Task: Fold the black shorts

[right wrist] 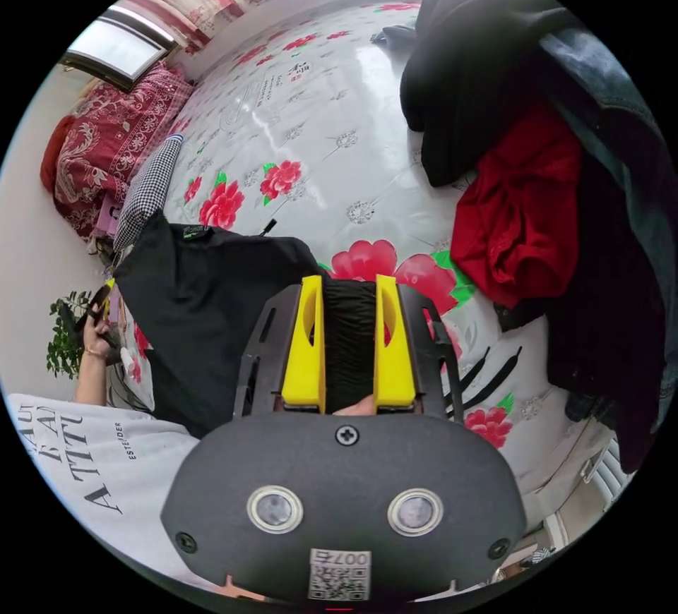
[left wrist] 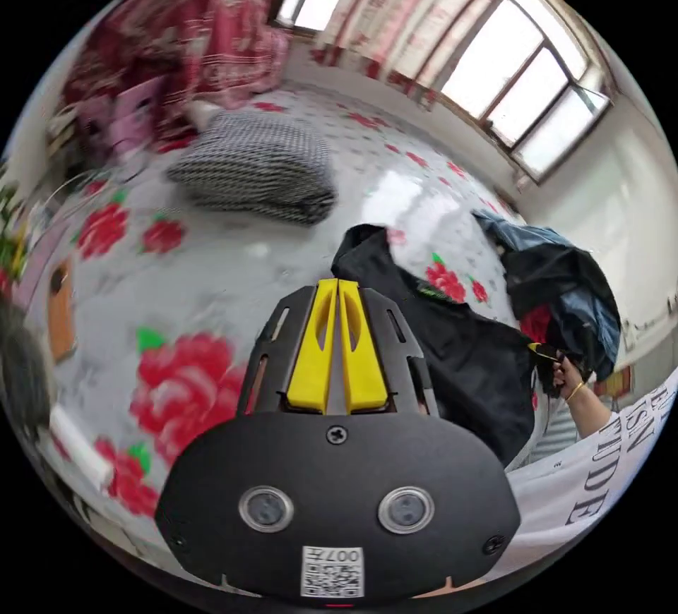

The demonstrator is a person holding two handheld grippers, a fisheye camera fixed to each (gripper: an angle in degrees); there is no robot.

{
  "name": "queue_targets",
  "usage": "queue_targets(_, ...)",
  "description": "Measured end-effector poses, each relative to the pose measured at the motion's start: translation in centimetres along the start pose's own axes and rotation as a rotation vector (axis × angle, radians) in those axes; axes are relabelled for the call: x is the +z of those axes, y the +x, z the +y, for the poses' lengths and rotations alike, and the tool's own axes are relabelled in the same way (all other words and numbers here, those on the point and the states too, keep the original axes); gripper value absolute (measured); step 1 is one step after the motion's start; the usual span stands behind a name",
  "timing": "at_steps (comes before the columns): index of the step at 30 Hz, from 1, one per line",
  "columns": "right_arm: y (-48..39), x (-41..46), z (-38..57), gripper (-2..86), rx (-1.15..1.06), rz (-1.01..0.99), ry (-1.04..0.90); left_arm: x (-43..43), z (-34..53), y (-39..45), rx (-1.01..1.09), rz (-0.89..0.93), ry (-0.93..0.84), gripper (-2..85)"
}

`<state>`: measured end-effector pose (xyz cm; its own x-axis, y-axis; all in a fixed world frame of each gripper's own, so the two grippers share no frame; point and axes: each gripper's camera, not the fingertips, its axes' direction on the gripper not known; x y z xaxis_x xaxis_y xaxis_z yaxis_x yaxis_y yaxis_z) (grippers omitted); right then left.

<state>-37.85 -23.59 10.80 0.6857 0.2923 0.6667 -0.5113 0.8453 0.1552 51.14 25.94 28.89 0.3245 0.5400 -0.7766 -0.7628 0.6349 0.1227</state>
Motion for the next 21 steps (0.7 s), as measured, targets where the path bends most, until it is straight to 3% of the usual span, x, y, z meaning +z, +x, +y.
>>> queue_targets(5, 0.4, -1.1, 1.9, 10.9, 0.047, -0.106, 0.057, -3.4, 7.6, -5.4, -0.305, -0.066, -0.103, 2.4)
queue_targets(8, 0.5, -1.9, 4.2, 11.4, 0.029, -0.107, 0.052, -5.4, 9.9, -4.4, -0.309, -0.094, -0.100, 5.0)
queue_targets(21, 5.5, 0.8, 18.0, 10.8, 0.031, -0.090, -0.140, -7.7, 20.4, 1.3, -0.244, -0.147, -0.408, 9.6)
